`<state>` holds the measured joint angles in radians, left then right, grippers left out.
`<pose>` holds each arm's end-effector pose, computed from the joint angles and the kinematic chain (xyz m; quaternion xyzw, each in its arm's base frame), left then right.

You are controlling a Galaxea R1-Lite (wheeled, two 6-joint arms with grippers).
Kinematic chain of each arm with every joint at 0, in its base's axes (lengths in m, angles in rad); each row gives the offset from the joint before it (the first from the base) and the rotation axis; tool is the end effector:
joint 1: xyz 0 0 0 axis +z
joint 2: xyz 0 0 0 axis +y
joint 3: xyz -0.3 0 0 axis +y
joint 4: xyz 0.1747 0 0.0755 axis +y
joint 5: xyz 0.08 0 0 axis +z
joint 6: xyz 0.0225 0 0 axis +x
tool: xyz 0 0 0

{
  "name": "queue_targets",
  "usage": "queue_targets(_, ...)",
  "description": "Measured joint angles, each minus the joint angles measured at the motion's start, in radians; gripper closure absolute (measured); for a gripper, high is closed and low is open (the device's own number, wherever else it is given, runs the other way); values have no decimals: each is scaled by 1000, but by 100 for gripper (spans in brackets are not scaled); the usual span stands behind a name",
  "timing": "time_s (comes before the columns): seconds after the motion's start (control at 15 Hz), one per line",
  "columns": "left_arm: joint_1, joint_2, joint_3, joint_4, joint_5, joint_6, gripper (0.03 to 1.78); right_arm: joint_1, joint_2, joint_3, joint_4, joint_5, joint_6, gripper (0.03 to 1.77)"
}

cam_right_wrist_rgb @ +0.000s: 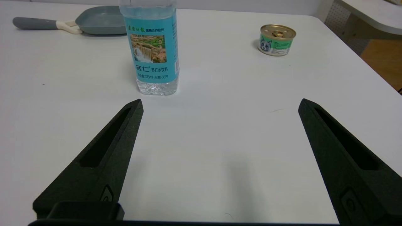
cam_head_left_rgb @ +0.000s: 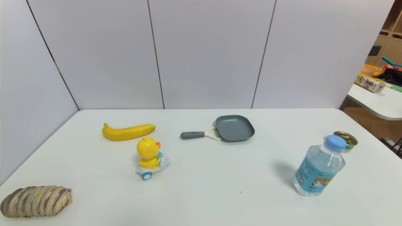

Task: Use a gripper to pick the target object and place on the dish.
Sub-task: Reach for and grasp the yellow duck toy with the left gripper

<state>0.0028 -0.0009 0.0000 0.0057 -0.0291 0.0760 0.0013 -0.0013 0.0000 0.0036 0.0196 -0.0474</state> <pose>-0.0229 -0.0007 0.0749 0.0379 0.0019 -0.0132 0.9992 -0.0229 0.0004 0.0751 -0.0237 0.0009 0.0105 0.9997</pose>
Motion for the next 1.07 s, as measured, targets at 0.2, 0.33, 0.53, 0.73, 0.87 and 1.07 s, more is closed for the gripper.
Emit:
queue_targets(0.2,0,0,0,-3,18,-50,12,0,0,0,0,0,0,9)
queue_targets(0.33,1,0,0,-5,37,-84,12,0,0,0,0,-1,0,9)
queue_targets(0.53,1,0,0,-6,38,-86,12,0,0,0,0,0,0,9)
queue_targets(0.73,1,0,0,-6,38,-86,12,0,0,0,-1,0,0,9)
queue_targets(0.87,1,0,0,-6,38,-86,12,0,0,0,0,0,1,9)
queue_targets(1.07,1,12,-14,11,37,-82,12,0,0,0,0,0,0,9)
